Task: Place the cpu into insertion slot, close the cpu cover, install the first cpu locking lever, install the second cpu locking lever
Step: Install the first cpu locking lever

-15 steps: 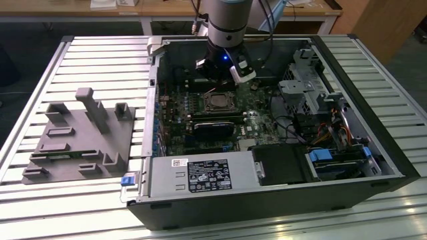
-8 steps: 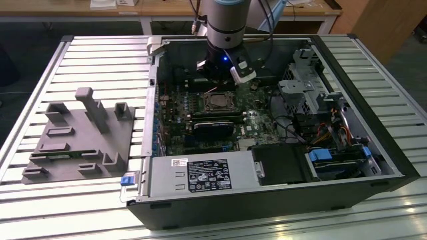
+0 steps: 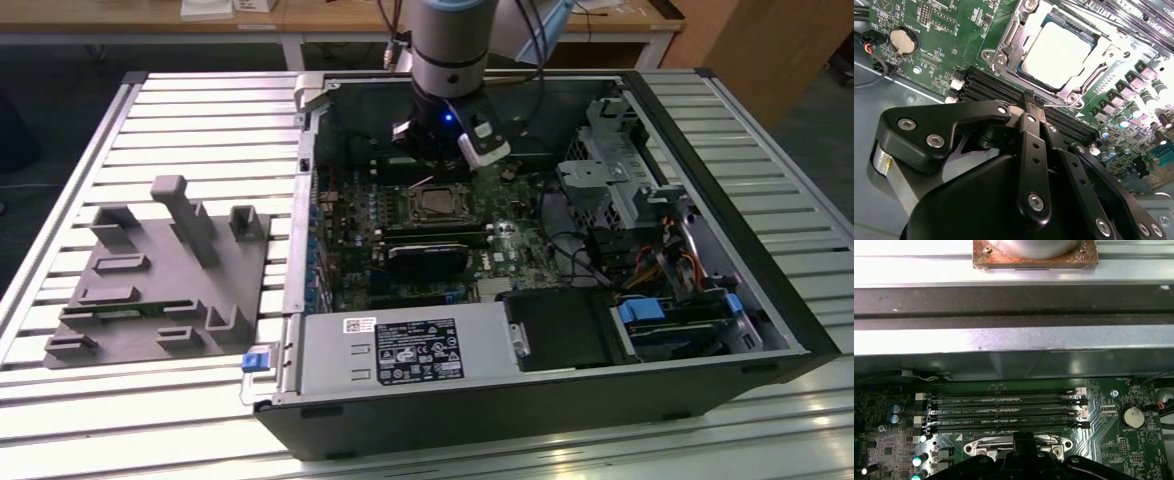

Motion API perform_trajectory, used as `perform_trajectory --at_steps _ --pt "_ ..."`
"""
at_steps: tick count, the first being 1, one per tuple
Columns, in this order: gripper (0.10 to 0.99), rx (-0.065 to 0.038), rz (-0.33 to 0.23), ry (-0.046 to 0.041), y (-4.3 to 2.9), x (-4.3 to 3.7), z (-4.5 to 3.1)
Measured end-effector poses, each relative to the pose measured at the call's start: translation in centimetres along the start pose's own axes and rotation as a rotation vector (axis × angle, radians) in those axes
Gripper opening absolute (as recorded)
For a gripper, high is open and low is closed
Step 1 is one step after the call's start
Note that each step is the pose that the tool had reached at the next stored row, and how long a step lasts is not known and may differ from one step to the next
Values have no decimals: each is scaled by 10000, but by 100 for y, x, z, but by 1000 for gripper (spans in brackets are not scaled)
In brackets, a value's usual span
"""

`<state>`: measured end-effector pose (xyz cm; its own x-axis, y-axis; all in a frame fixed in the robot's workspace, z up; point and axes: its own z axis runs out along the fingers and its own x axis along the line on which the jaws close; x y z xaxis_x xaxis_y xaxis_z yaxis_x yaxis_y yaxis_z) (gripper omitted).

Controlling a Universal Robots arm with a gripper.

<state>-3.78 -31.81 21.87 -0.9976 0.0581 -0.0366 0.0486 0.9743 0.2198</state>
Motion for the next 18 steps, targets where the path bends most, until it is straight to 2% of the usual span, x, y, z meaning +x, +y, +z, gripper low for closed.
perform_trajectory --at_steps 5,6,9,13,18 --pt "106 -13 -60 -267 5 24 28" --pt "106 -13 -68 -300 11 29 34" --pt "106 -14 -79 -351 43 42 53" --pt "106 6 -65 -372 64 49 69" --pt "106 64 427 -483 61 51 89"
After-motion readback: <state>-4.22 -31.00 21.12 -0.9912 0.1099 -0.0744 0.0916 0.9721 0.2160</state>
